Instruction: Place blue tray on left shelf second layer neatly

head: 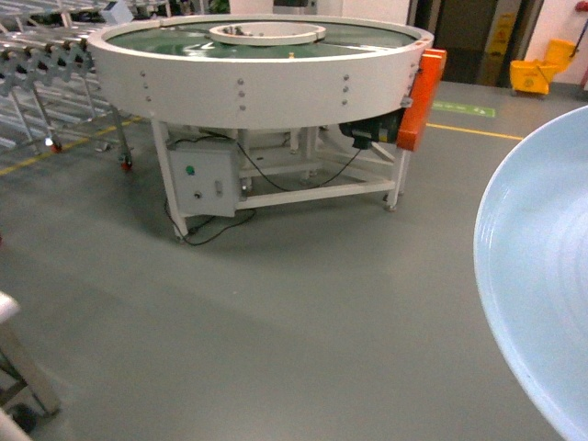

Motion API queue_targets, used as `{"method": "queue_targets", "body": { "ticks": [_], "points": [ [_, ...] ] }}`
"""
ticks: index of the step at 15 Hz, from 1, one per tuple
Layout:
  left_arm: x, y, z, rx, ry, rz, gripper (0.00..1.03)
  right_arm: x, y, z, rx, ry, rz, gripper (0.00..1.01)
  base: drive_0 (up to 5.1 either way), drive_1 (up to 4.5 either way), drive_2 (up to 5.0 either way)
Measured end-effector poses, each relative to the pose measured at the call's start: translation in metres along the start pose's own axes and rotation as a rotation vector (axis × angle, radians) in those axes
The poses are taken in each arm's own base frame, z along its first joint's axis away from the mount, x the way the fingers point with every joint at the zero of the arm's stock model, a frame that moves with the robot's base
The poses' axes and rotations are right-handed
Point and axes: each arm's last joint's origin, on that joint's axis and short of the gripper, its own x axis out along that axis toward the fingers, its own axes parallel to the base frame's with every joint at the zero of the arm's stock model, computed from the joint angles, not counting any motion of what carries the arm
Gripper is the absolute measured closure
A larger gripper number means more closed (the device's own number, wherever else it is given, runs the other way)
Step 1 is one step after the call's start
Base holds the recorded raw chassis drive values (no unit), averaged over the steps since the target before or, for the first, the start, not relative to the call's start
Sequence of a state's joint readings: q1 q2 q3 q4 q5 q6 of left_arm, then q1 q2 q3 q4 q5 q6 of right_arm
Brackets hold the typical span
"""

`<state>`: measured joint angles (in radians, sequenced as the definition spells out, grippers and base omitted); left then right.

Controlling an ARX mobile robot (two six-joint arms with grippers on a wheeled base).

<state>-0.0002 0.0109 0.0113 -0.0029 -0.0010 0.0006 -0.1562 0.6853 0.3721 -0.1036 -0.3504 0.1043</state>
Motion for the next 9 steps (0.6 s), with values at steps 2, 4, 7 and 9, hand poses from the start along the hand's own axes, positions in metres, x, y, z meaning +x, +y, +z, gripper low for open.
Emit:
{"method": "queue_targets", "body": {
  "ticks": [2,4,7,9],
  "points": [
    [0.0,0.0,-0.0001,0.0,0.001,0.0,0.05,0.0,-0.0001,-0.0002,0.001,0.002,-0.002,0.99,1.6,0.4,-6.4],
    [0.0,0.0,0.0,0.0,0.0,0.0,0.05,0.0,-0.0001,-0.0002,0.001,0.002,-0.002,0.99,1.6,0.46,-6.4],
    [0.0,0.0,0.0,0.0,0.0,0.0,0.05,0.0,-0.0001,-0.0001,0.0,0.001,-0.002,0.99,1.3,0.17,-6.7],
    [0.0,0.0001,-0.0003,0.0,0.003,0.002,0.05,0.0001,-0.0001,-0.0002,0.001,0.002,-0.003,0.99,1.5,0.38,-6.5]
  ]
}}
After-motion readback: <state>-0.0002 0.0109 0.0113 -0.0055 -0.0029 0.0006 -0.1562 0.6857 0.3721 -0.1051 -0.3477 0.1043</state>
